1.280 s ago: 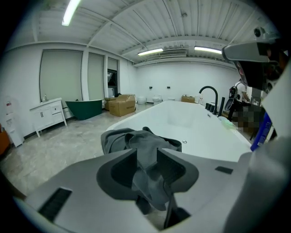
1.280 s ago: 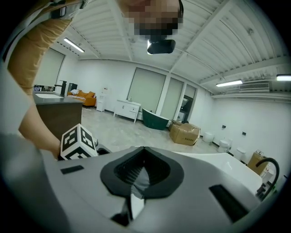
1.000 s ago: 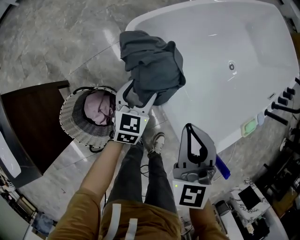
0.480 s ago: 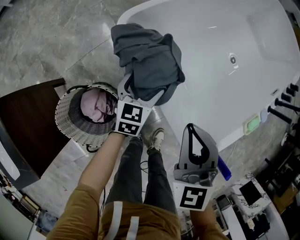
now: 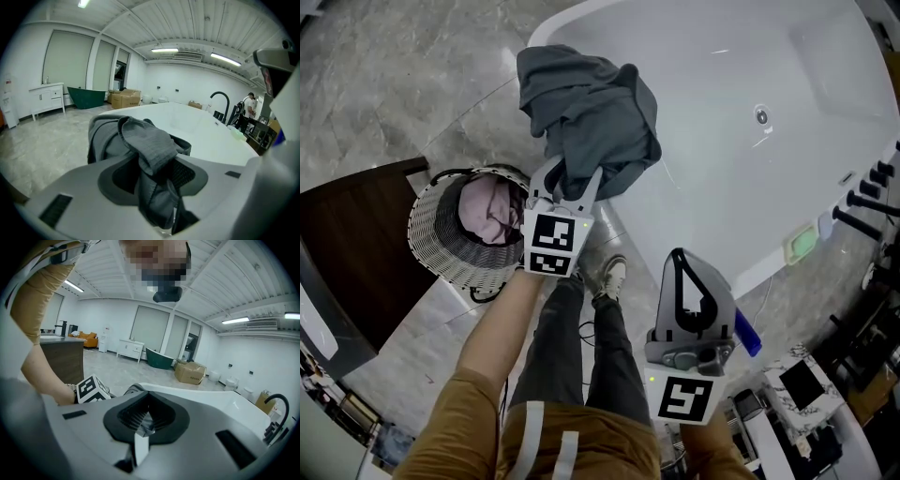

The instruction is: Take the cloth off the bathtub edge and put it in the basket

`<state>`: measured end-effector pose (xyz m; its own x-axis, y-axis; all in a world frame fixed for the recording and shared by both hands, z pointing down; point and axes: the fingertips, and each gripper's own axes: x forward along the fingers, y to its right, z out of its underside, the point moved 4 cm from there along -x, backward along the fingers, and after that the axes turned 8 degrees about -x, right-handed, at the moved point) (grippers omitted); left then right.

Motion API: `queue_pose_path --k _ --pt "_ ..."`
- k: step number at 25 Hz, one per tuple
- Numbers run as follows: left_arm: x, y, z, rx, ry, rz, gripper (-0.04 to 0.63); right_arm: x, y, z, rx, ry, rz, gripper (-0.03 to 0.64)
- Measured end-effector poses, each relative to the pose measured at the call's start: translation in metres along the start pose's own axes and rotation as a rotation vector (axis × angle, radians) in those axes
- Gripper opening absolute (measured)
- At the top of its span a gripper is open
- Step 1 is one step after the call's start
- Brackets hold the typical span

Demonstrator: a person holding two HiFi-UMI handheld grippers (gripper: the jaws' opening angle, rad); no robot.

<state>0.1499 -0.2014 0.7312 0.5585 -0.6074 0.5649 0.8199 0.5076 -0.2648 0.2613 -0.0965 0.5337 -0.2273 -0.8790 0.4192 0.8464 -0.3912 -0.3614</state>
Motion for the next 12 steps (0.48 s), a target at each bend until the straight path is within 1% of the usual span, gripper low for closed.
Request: queue_pose_path --k 1,3,4,5,8,12 --pt "-0.002 0.001 -0.001 0.012 -0.001 -0.005 0.174 -0.002 0.000 0.000 0.000 0.001 0.001 0.005" --pt "-0.009 0.005 -0.005 0.034 0.009 -0.006 0.111 -0.006 0.000 -0.001 0.000 0.003 0.004 0.006" --pt "-0.014 0.008 -0.009 0.044 0.019 -0.004 0.058 -0.009 0.000 -0.001 -0.001 0.004 0.006 0.005" --pt "-0.018 0.012 -0.013 0.052 0.031 0.000 0.040 -0.012 0.000 -0.002 -0.001 0.006 0.008 0.005" --pt "-0.033 0.026 -0.033 0.064 0.086 0.020 0.037 -0.025 0.006 -0.008 -0.004 0.016 0.022 0.005" --pt "-0.060 0.042 -0.079 0.073 0.201 0.041 0.035 -0.041 0.016 -0.018 -0.017 0.038 0.044 0.005"
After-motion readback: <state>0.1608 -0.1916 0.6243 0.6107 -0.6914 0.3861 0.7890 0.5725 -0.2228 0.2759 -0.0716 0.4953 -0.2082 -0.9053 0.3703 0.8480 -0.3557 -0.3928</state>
